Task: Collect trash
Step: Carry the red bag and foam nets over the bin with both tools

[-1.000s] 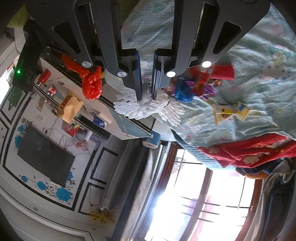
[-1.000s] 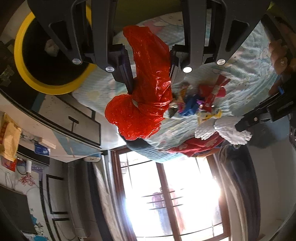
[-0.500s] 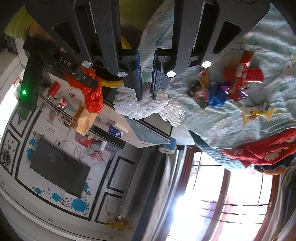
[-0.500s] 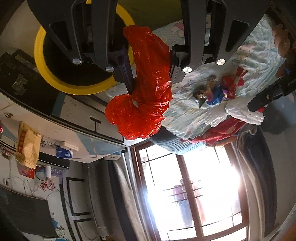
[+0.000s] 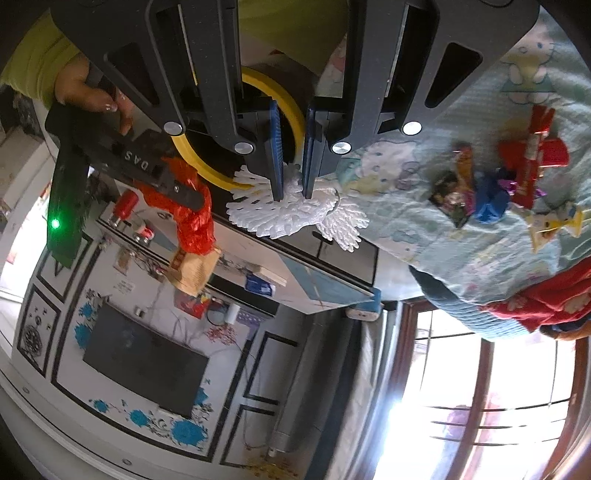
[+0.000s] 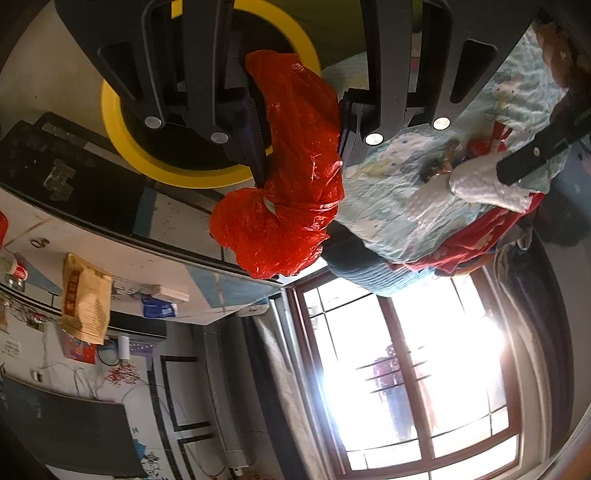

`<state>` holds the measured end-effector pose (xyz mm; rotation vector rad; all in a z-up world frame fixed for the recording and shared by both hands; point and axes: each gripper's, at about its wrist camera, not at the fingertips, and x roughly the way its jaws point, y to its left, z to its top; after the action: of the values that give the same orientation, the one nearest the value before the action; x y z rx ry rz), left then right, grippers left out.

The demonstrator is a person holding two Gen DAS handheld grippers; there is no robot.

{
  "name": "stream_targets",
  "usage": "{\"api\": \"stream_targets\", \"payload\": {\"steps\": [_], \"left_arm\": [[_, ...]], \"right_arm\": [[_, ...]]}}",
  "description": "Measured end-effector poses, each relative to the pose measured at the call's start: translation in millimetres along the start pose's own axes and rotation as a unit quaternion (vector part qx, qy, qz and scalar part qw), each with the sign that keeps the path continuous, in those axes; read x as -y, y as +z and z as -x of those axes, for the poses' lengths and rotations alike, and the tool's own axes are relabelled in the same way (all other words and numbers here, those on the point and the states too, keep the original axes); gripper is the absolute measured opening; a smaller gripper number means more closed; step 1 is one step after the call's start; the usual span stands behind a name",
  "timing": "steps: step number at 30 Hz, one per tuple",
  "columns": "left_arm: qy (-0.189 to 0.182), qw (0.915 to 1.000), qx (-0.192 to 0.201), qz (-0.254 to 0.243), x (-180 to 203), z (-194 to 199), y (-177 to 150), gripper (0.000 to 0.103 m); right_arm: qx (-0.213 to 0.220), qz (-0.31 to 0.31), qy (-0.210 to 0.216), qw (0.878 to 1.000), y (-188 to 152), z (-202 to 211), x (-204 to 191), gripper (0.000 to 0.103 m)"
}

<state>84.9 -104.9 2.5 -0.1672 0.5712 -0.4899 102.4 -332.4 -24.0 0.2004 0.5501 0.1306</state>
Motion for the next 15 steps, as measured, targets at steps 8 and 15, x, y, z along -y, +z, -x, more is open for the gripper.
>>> {"api": "stream_targets", "payload": {"steps": [8,15], "left_arm": [[-0.017,0.9995,-0.016,-0.020,20,-18,-6,0.006],[-0.027,0.9985,-0.032,-0.035,34,-34,-10,0.006]], "right_arm": [[0.000,-0.021,-0.021,1.000,-1,5,28,0.032],[-0.006,-0.038,-0.034,0.999,-4,6,44,0.032]]}}
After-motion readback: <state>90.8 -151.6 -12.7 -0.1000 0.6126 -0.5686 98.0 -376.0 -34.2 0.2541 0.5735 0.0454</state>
